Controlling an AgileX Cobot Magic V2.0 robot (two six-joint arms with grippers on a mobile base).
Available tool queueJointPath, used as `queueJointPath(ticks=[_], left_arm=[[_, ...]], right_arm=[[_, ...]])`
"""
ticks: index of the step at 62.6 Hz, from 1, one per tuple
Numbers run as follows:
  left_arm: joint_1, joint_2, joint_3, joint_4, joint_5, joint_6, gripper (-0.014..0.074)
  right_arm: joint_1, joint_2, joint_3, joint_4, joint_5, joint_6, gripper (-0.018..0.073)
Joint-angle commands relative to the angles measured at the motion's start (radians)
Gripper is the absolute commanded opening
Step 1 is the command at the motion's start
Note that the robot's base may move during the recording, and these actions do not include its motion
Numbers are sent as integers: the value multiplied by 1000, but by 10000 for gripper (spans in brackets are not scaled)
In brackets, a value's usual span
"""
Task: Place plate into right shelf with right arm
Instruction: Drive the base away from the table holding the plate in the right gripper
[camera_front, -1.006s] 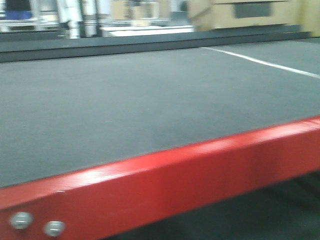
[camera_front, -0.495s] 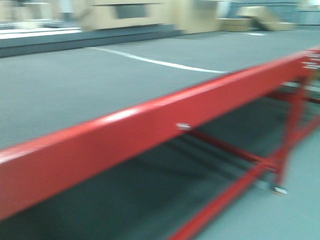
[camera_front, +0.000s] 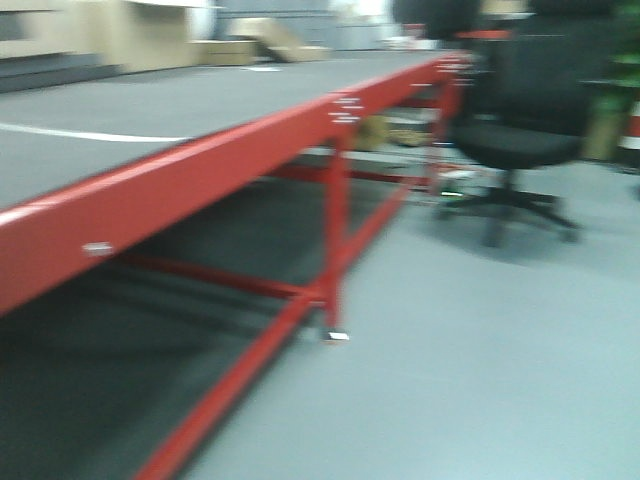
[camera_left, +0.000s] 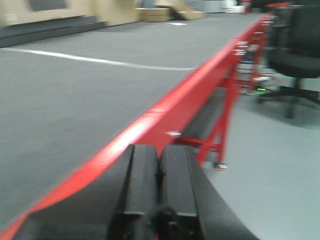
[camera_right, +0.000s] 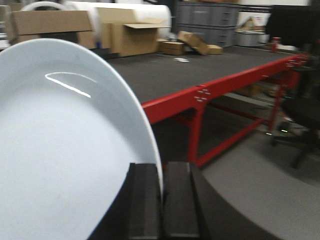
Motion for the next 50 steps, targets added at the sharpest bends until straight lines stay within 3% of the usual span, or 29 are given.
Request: queueJointPath(ticks=[1,50], left_arm=[[0,-10,4,-2,-80,-2,-47],[0,-7,4,-2,-80,-2,-47]], right_arm=[[-7,10,-27,-20,-96,-2,55],[-7,12,-27,-20,-96,-2,55]])
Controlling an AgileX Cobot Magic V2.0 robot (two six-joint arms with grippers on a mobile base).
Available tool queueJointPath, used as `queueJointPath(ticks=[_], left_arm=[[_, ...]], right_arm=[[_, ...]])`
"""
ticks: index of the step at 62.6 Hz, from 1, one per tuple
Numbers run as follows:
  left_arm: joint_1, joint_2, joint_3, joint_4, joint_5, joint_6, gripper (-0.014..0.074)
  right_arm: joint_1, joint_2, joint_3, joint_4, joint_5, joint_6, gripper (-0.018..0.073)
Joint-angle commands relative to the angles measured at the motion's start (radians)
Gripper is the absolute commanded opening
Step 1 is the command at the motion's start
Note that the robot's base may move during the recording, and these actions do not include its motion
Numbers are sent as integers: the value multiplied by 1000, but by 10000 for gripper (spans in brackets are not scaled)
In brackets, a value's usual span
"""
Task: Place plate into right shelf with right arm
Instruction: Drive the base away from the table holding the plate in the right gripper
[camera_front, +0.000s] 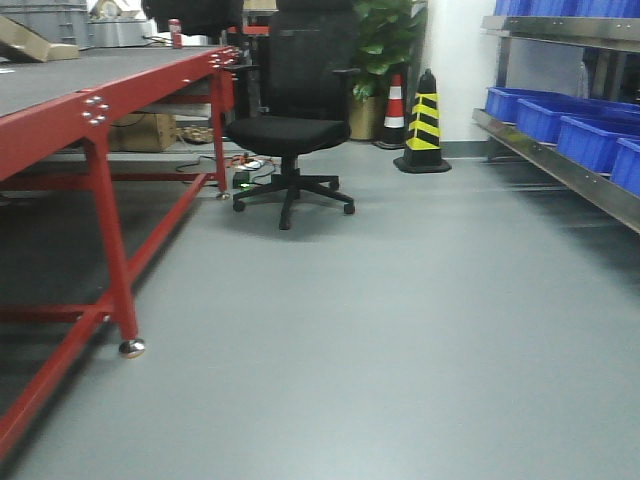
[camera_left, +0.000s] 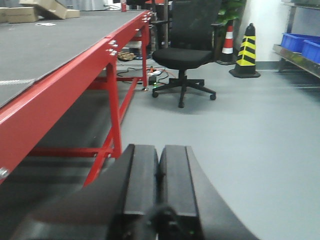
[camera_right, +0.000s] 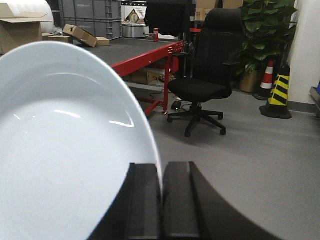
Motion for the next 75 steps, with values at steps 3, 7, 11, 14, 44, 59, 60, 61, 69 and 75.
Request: queueJointPath(ticks=[3,7,11,14,44,59,60,61,69,75], left_arm=[[0,-7,4,-2,-82,-2,-47],[0,-7,4,-2,-82,-2,-47],[0,-7,4,-2,-82,-2,-47],[0,-7,4,-2,-82,-2,-47],[0,-7,4,-2,-82,-2,-47],[0,-7,4,-2,-82,-2,-47],[0,-7,4,-2,-82,-2,-47],[0,-7,4,-2,-82,-2,-47],[0,-7,4,-2,-82,-2,-47],[0,-7,4,-2,-82,-2,-47]], right_arm=[[-6,14,-27,-20,-94,-2,55],[-6,14,-27,-20,-94,-2,55],[-6,14,-27,-20,-94,-2,55],[-6,14,-27,-20,-94,-2,55],[-6,14,-27,-20,-94,-2,55],[-6,14,-27,-20,-94,-2,55],[-6,14,-27,-20,-94,-2,55],[-6,14,-27,-20,-94,-2,55],[-6,14,-27,-20,-94,-2,55],[-6,14,-27,-20,-93,-2,55]])
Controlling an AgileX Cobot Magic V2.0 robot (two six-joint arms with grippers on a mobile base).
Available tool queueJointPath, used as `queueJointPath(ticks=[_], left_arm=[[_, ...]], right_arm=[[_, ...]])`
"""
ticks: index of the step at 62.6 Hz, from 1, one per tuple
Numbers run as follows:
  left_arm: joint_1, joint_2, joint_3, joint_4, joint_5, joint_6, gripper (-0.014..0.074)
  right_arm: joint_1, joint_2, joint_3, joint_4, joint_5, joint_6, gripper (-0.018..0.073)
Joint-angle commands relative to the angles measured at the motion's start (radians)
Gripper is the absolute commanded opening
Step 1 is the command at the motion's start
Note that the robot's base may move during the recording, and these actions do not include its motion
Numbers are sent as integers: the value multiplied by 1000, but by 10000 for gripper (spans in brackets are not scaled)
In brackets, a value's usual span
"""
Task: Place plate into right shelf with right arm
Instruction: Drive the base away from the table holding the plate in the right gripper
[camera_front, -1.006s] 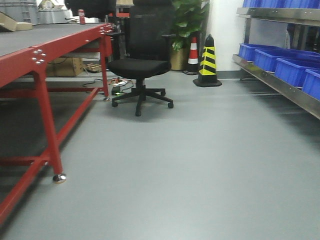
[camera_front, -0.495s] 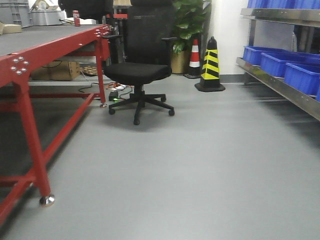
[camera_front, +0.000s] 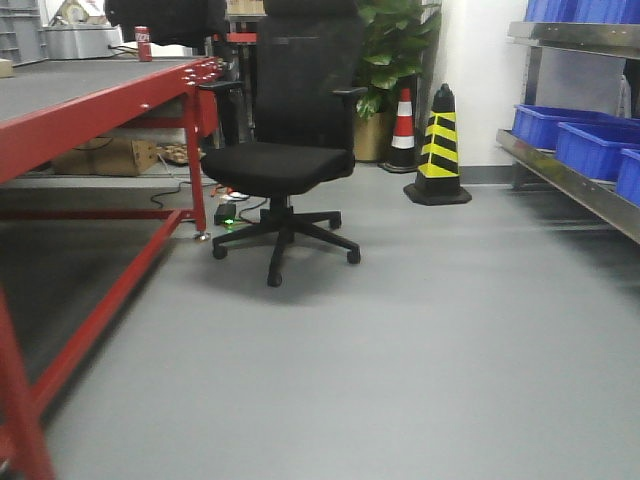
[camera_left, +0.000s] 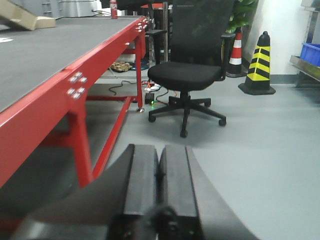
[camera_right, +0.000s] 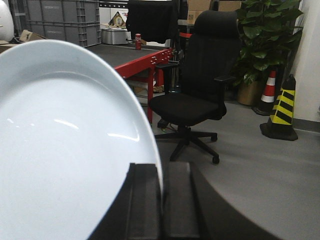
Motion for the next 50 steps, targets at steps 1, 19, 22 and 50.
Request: queueJointPath(ticks=[1,19,22,50], left_arm=[[0,-7,4,-2,-82,-2,-47],[0,-7,4,-2,-82,-2,-47],[0,-7,4,-2,-82,-2,-47],[-25,-10,8,-2,-74,-2,-47]], right_arm=[[-6,14,-27,-20,-91,-2,55],[-6,14,-27,-20,-91,-2,55],[-6,14,-27,-20,-91,-2,55],[-6,14,-27,-20,-90,-2,55]])
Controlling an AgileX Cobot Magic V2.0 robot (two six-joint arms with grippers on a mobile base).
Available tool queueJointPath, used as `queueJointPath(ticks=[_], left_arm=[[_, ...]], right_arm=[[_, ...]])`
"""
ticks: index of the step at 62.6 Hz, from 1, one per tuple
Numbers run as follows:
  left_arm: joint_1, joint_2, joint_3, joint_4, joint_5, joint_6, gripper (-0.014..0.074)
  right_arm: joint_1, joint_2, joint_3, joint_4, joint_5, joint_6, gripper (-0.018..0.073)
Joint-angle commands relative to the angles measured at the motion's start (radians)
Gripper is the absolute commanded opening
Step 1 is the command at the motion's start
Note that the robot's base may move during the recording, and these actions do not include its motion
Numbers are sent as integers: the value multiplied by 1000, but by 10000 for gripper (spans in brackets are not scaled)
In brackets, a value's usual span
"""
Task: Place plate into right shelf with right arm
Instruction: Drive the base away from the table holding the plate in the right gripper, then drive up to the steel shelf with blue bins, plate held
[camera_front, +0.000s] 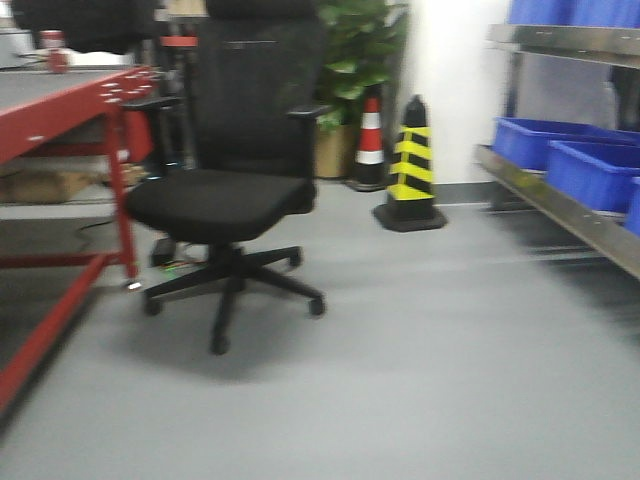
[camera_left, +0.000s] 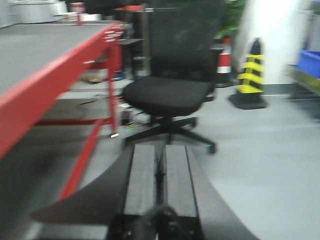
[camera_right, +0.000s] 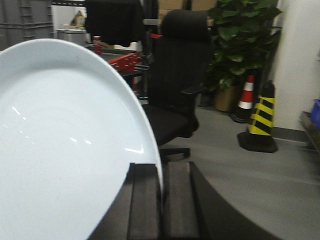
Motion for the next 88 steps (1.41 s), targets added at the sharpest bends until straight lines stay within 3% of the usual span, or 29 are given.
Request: queueJointPath(ticks=[1,88], left_arm=[[-12,-10,8,-2,-74,-2,-47],[-12,-10,8,-2,-74,-2,-47]], right_arm=[[-6,14,-27,-20,-90,-2,55],[-6,14,-27,-20,-90,-2,55]])
